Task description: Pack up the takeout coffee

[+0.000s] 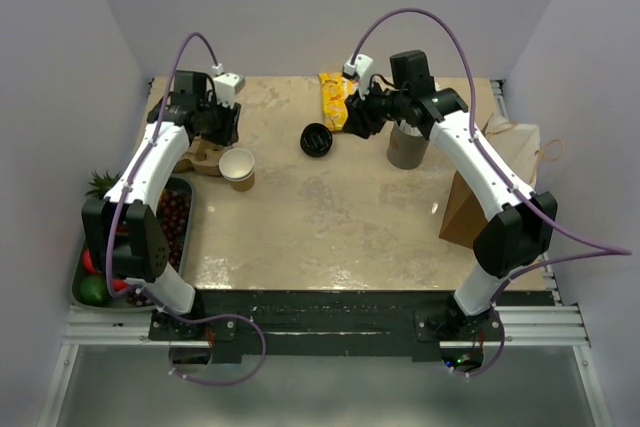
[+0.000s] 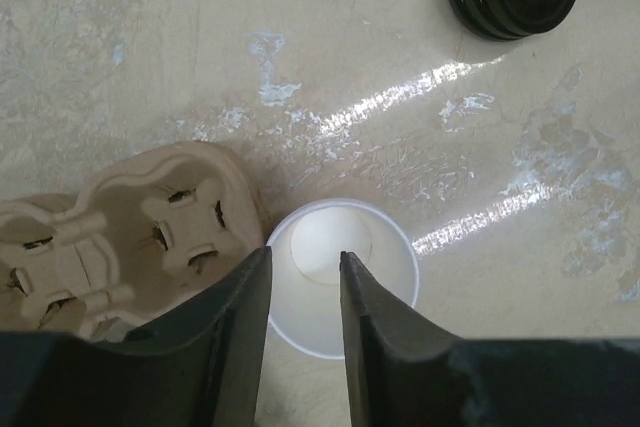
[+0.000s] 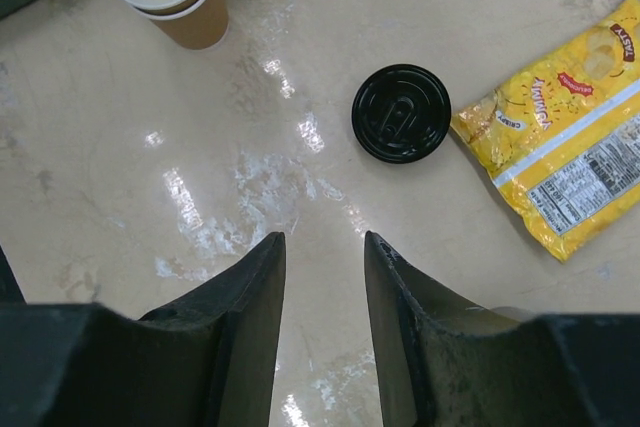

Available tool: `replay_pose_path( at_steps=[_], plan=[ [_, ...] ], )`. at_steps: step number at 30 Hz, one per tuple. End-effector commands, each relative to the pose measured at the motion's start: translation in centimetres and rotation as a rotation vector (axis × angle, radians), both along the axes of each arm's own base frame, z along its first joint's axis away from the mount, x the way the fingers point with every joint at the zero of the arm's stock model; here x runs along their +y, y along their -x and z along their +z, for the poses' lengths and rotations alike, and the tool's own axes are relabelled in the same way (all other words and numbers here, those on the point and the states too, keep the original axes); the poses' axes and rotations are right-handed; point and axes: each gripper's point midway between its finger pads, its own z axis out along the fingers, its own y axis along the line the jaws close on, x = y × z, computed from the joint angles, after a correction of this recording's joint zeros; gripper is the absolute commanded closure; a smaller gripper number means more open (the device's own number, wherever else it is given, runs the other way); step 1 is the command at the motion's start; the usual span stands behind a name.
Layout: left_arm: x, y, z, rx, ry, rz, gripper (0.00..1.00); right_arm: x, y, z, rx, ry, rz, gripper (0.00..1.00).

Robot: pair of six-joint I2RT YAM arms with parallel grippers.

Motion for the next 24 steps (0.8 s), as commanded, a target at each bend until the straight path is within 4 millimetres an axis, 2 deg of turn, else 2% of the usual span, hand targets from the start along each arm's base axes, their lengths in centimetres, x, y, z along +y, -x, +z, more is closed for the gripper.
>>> replay_pose_path(
  at_steps=[1, 3, 6, 10, 15, 24],
  plan=[
    [0.0, -1.4, 0.8, 0.004, -0.002, -0.026, 0.61, 0.2, 0.5, 1.8, -0.023, -0.02, 0.011, 0.54],
    [0.4, -1.3, 0.2, 0.026, -0.019, -0.037, 0.53, 0.3, 0.6, 1.8, -0.021, -0.024, 0.015, 0.53],
    [1.0, -1.1, -0.4, 0.05, -0.06, -0.055, 0.48, 0.3, 0.7, 1.5, -0.009, -0.022, 0.017, 0.51],
    [1.3, -0.4, -1.4, 0.113, -0.088, -0.077, 0.51, 0.7, 1.0, 0.4, 0.041, -0.021, 0.041, 0.48],
    [1.7, -0.4, -2.3, 0.145, -0.105, -0.059, 0.58, 1.0, 0.7, 0.1, 0.055, -0.031, 0.047, 0.46],
    [3.1, -0.8, -3.5, 0.174, -0.169, -0.014, 0.6, 1.2, 0.5, -0.1, 0.06, -0.038, 0.041, 0.44]
  ],
)
